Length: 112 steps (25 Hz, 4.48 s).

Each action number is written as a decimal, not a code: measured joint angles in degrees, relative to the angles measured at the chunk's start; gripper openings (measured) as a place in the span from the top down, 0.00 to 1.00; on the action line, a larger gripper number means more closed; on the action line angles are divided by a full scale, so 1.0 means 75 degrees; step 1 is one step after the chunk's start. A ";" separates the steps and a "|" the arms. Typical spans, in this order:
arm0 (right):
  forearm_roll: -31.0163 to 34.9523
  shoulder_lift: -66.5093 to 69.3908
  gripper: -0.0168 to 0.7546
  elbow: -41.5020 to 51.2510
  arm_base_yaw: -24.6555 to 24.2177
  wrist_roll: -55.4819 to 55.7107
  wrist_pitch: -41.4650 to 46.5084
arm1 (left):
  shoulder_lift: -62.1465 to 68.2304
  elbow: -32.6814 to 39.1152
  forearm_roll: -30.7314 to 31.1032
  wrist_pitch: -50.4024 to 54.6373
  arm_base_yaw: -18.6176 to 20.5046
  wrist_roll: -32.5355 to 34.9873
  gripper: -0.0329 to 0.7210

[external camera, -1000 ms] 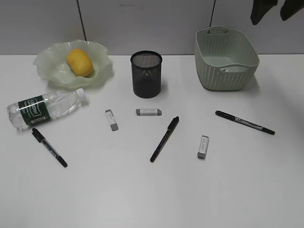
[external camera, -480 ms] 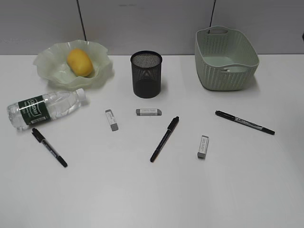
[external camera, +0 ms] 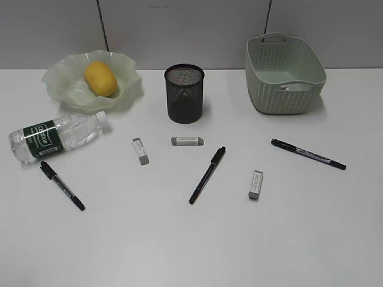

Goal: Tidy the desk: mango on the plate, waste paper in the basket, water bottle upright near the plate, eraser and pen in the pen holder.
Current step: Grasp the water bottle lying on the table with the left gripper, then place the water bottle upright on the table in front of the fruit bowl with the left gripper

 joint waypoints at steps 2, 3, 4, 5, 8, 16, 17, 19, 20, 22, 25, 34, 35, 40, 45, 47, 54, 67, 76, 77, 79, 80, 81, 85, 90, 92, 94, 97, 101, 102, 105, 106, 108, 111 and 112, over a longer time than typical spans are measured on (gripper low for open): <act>0.0000 -0.0577 0.29 0.0538 0.0000 0.0012 -0.0111 | 0.0000 0.0000 0.0000 0.0000 0.0000 0.0000 0.26; 0.0005 -0.1052 0.29 0.0777 0.0000 0.0018 -0.0129 | 0.0000 0.0000 0.0000 0.0000 0.0000 0.0000 0.26; 0.0023 -0.1314 0.29 0.0961 0.0000 0.0018 -0.0139 | 0.0000 0.0000 0.0000 0.0000 0.0000 0.0000 0.26; 0.0048 -0.1575 0.29 0.1174 0.0000 0.0018 -0.0148 | 0.0000 0.0000 0.0000 0.0000 0.0000 0.0000 0.26; 0.0083 -0.2551 0.29 0.1687 0.0000 0.0018 -0.0148 | 0.0000 0.0000 0.0000 0.0000 0.0000 0.0000 0.26; 0.0089 -0.4643 0.29 0.2310 0.0000 0.0030 -0.0158 | 0.0000 0.0000 0.0000 -0.0008 0.0000 0.0000 0.27; 0.0089 -0.4771 0.29 0.2310 0.0000 0.0030 -0.0165 | 0.0000 0.0000 0.0000 -0.0008 0.0000 0.0000 0.27; 0.0092 -0.4899 0.29 0.2310 0.0000 0.0030 -0.0165 | 0.0000 0.0000 0.0000 -0.0032 0.0000 0.0000 0.27; 0.0092 -0.4923 0.29 0.2310 0.0000 0.0030 -0.0174 | 0.0000 0.0000 0.0000 -0.0050 0.0000 0.0000 0.27; 0.0098 -0.4922 0.29 0.2310 0.0000 0.0030 -0.0175 | 0.0023 -0.0007 0.0000 -0.0155 0.0000 0.0000 0.27; 0.0098 -0.4922 0.30 0.2310 0.0000 0.0030 -0.0175 | 0.0282 -0.0023 0.0000 -0.0658 0.0000 0.0000 0.27; 0.0105 -0.4922 0.29 0.2310 0.0000 0.0030 -0.0175 | 0.3369 -0.0323 -0.0027 -0.2203 0.0000 0.0000 0.27; 0.0105 -0.4922 0.29 0.2310 0.0000 0.0030 -0.0175 | 0.3870 -0.0432 -0.0034 -0.2305 0.0000 0.0000 0.27; 0.0112 -0.4931 0.30 0.2318 0.0000 0.0030 -0.0180 | 0.6432 -0.1505 -0.0019 -0.2378 0.0000 0.0420 0.27; 0.0112 -0.4931 0.32 0.2318 0.0000 0.0030 -0.0180 | 0.8731 -0.3139 -0.0011 -0.1877 0.0000 0.1146 0.27; 0.0112 -0.4939 0.33 0.2318 0.0000 0.0030 -0.0190 | 0.9582 -0.3821 -0.0011 -0.1588 0.0000 0.1401 0.27; 0.0112 -0.4973 0.33 0.2326 0.0000 0.0030 -0.0197 | 1.1922 -0.6025 0.0210 -0.0615 0.0000 0.2488 0.15; 0.0112 -0.4973 0.33 0.2326 0.0000 0.0030 -0.0197 | 1.4532 -0.8109 0.0705 0.0025 0.0000 0.4164 0.13; 0.0112 -0.4973 0.33 0.2326 0.0000 0.0030 -0.0197 | 1.5279 -0.8366 0.0838 -0.0312 0.0000 0.4579 0.13; 0.0112 -0.4973 0.33 0.2326 0.0000 0.0030 -0.0197 | 1.5361 -0.8384 0.0853 -0.0348 0.0000 0.4595 0.13; 0.0112 -0.4973 0.33 0.2326 0.0000 0.0030 -0.0197 | 1.5497 -0.8408 0.0877 -0.0450 0.0000 0.4595 0.13; 0.0112 -0.4973 0.33 0.2326 0.0000 0.0030 -0.0197 | 1.5546 -0.8425 0.0884 -0.0499 0.0000 0.4616 0.14; 0.0112 -0.4973 0.33 0.2326 0.0000 0.0030 -0.0197 | 1.5594 -0.8434 0.0895 -0.0571 0.0000 0.4635 0.14; 0.0112 -0.4973 0.33 0.2326 0.0000 0.0030 -0.0197 | 1.5648 -0.8467 0.0897 -0.0693 0.0000 0.4660 0.21; 0.0112 -0.4973 0.33 0.2326 0.0000 0.0030 -0.0197 | 1.5648 -0.8484 0.0919 -0.0537 0.0000 0.4767 0.27; 0.0112 -0.4973 0.33 0.2326 0.0000 0.0030 -0.0197 | 1.5648 -0.8532 0.0919 -0.0273 0.0000 0.4773 0.27; 0.0112 -0.4973 0.33 0.2326 0.0000 0.0030 -0.0197 | 1.5663 -0.8620 0.0910 0.0035 0.0000 0.4774 0.28; 0.0112 -0.4973 0.33 0.2326 0.0000 0.0038 -0.0197 | 1.5596 -0.8802 0.0828 0.0418 0.0000 0.4630 0.28; 0.0112 -0.4973 0.33 0.2326 0.0000 0.0038 -0.0197 | 1.5094 -0.8819 0.0475 0.0740 0.0000 0.4414 0.28; 0.0112 -0.4973 0.33 0.2326 0.0000 0.0038 -0.0197 | 1.4927 -0.8838 0.0354 0.0826 0.0000 0.4322 0.28; 0.0113 -0.4973 0.33 0.2326 0.0000 0.0038 -0.0197 | 1.4471 -0.8862 -0.0266 0.1051 0.0116 0.4202 0.28; 0.0113 -0.4973 0.33 0.2326 0.0000 0.0030 -0.0197 | 1.4300 -0.8862 -0.0566 0.1106 0.0208 0.4186 0.28; 0.0113 -0.4973 0.33 0.2326 0.0000 0.0029 -0.0197 | 1.4076 -0.8862 -0.1001 0.1182 0.0376 0.4167 0.28; 0.0113 -0.4973 0.33 0.2326 0.0000 0.0029 -0.0197 | 1.3578 -0.8764 -0.1670 0.1287 0.0751 0.4161 0.28; 0.0113 -0.4973 0.33 0.2326 0.0000 0.0029 -0.0197 | 1.3407 -0.8627 -0.1903 0.1278 0.0869 0.4161 0.28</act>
